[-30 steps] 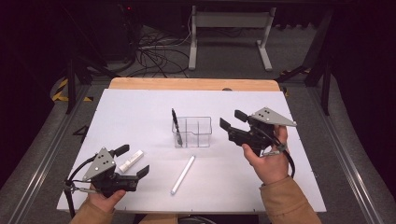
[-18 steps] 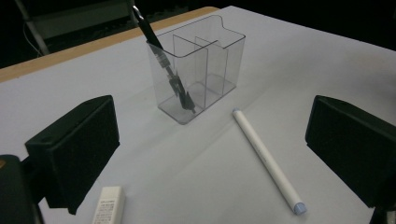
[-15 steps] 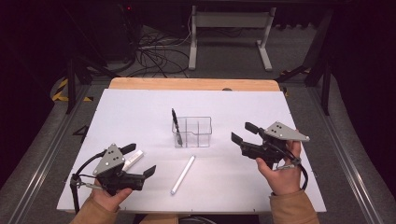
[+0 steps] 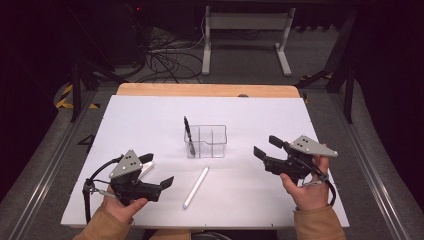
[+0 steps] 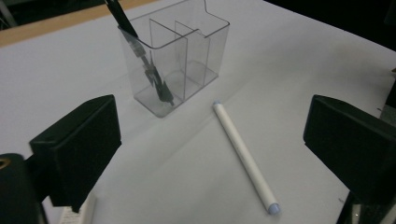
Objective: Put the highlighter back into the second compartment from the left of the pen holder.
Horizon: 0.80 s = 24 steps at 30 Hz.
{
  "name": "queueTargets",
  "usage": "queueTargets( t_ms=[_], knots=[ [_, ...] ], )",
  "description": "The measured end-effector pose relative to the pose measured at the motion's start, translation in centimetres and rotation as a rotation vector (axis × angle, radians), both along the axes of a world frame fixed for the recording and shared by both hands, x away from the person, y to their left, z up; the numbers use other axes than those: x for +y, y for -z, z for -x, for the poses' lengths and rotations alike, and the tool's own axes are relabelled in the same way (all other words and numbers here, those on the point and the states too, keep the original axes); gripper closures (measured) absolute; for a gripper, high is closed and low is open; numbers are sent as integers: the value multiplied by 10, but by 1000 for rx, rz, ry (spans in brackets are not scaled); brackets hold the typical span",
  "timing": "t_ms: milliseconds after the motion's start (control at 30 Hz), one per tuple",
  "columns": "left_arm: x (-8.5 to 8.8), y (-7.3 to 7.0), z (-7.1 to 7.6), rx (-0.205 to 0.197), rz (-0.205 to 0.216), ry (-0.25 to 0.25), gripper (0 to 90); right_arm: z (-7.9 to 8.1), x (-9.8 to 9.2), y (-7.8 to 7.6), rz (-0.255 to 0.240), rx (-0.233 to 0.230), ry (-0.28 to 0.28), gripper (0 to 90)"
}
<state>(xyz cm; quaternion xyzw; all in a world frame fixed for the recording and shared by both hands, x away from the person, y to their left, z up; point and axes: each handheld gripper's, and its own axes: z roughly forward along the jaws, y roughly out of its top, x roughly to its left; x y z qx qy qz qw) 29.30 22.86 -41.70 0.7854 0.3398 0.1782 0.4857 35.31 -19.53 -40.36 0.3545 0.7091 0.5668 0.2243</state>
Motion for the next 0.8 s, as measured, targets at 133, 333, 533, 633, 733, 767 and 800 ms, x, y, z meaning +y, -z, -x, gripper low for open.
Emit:
queueTargets(
  t_ms=[133,333,533,633,733,767,800],
  knots=[
    [-5,-2,-2,27,-9,7,101,1,-3,0,-4,-8,5,311],
    [-18,-7,-12,58,-31,12,138,2,-2,-1,1,12,42,316],
    [-35,-8,-23,74,-103,11,160,2,-1,1,13,10,37,315],
    [-43,-6,-27,91,-126,19,165,2,-3,2,24,9,41,312],
    [-50,-4,-33,116,-143,30,168,2,-5,2,21,12,50,312],
    [-52,-3,-34,128,-145,33,169,2,-6,2,24,10,51,312],
    [-54,-2,-36,138,-155,38,170,2,-6,2,22,12,53,312]
  ],
)
